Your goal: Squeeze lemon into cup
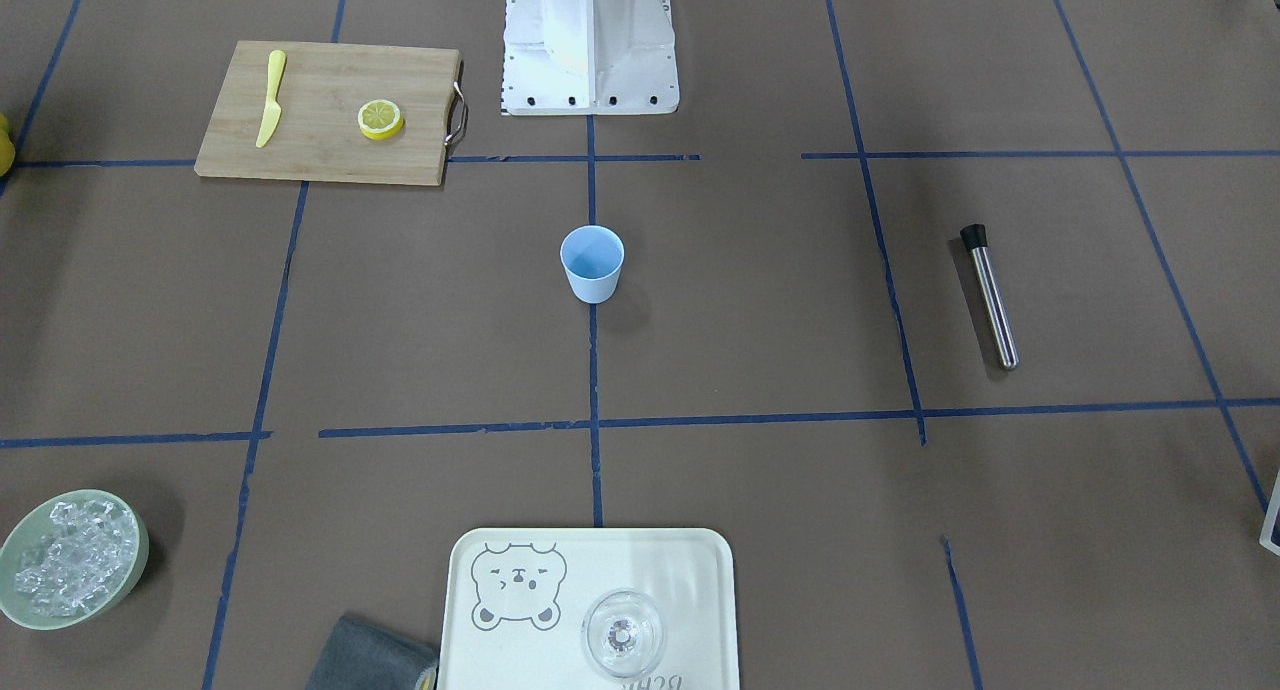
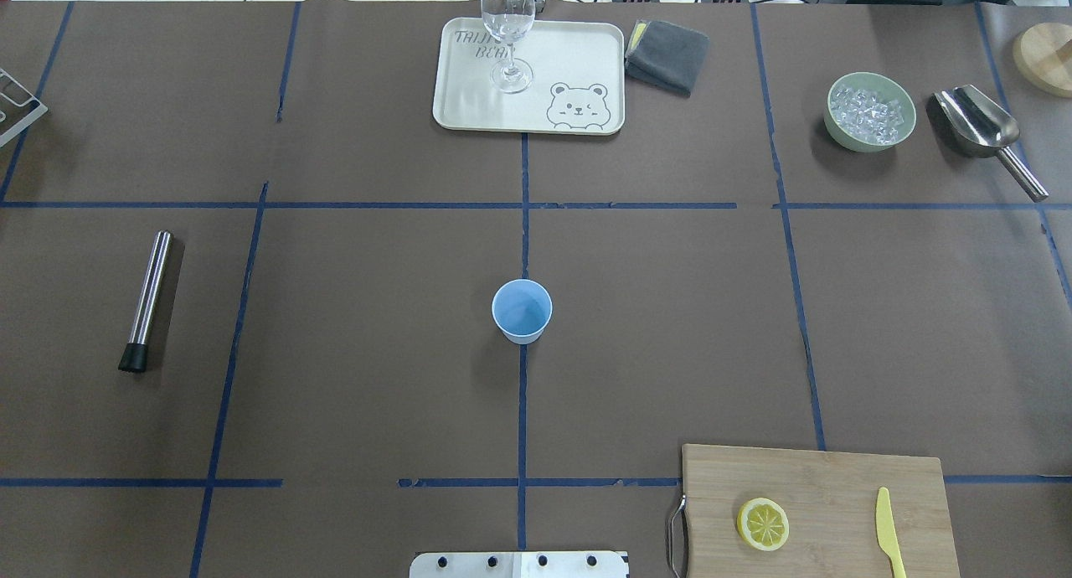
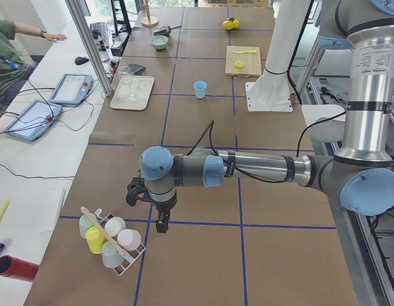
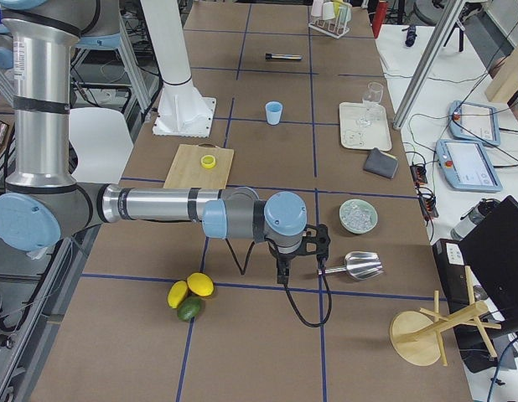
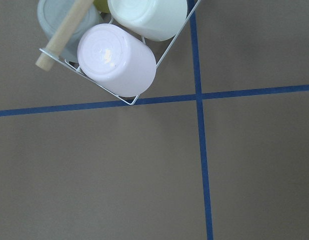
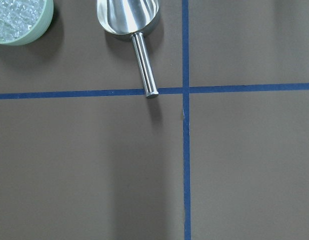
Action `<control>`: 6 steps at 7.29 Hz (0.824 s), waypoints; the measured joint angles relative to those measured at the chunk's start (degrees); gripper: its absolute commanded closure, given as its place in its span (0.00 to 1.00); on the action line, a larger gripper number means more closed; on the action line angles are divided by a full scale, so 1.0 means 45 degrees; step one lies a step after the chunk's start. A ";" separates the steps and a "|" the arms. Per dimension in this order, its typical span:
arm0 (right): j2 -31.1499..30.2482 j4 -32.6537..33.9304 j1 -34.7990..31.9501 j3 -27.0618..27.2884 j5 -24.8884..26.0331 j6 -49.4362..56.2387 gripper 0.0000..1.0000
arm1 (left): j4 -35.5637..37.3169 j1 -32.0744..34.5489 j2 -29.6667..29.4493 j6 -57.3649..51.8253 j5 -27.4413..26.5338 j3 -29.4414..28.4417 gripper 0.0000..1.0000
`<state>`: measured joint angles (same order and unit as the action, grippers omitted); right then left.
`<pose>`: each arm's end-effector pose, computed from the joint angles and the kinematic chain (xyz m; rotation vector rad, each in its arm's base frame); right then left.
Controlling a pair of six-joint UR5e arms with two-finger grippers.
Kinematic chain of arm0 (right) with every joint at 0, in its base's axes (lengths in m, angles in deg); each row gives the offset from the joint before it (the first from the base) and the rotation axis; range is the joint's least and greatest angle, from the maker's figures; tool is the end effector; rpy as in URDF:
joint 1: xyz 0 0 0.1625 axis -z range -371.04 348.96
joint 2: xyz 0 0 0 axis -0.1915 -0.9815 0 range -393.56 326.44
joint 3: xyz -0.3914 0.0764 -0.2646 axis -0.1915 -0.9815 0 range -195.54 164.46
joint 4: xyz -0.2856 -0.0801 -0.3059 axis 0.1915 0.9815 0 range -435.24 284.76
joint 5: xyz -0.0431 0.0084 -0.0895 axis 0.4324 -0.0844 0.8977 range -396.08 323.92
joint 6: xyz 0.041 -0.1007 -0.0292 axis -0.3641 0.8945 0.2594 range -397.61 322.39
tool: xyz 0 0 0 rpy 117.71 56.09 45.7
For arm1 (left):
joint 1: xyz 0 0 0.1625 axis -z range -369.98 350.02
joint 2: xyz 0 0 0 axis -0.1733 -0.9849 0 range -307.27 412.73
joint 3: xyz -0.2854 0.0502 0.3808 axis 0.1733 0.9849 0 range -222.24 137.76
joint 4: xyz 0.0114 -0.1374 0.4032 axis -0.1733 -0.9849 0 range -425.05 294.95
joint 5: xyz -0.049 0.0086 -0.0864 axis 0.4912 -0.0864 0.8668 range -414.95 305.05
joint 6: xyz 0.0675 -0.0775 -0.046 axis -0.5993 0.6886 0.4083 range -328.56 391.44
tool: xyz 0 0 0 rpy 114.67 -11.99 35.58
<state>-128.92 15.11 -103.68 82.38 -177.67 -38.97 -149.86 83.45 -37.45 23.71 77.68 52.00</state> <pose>0.0663 -0.4594 0.6870 0.0459 -0.9000 0.0476 -0.0871 -0.4993 0.6940 0.0596 0.7418 0.0665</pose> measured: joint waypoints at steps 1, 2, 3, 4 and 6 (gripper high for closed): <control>0.0000 0.0000 0.0000 -0.0001 -0.0005 -0.0006 0.00 | 0.0000 0.0000 -0.0003 0.0004 0.0000 -0.0003 0.00; 0.0002 0.0000 0.0000 -0.0003 -0.0013 -0.0013 0.00 | -0.0005 0.0000 -0.0011 0.0012 0.0004 -0.0004 0.00; 0.0011 0.0000 0.0004 -0.0002 -0.0017 -0.0027 0.00 | -0.0023 -0.0001 -0.0022 0.0017 0.0018 -0.0011 0.00; 0.0021 0.0000 0.0006 0.0007 -0.0019 -0.0048 0.00 | -0.0129 -0.0001 -0.0031 0.0028 0.0034 -0.0038 0.00; 0.0048 0.0000 0.0014 0.0014 -0.0025 -0.0094 0.00 | -0.0506 -0.0001 -0.0026 0.0066 0.0060 -0.0106 0.00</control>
<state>-128.71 15.11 -103.61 82.45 -177.78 -39.40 -152.14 83.45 -37.56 24.01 77.95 51.53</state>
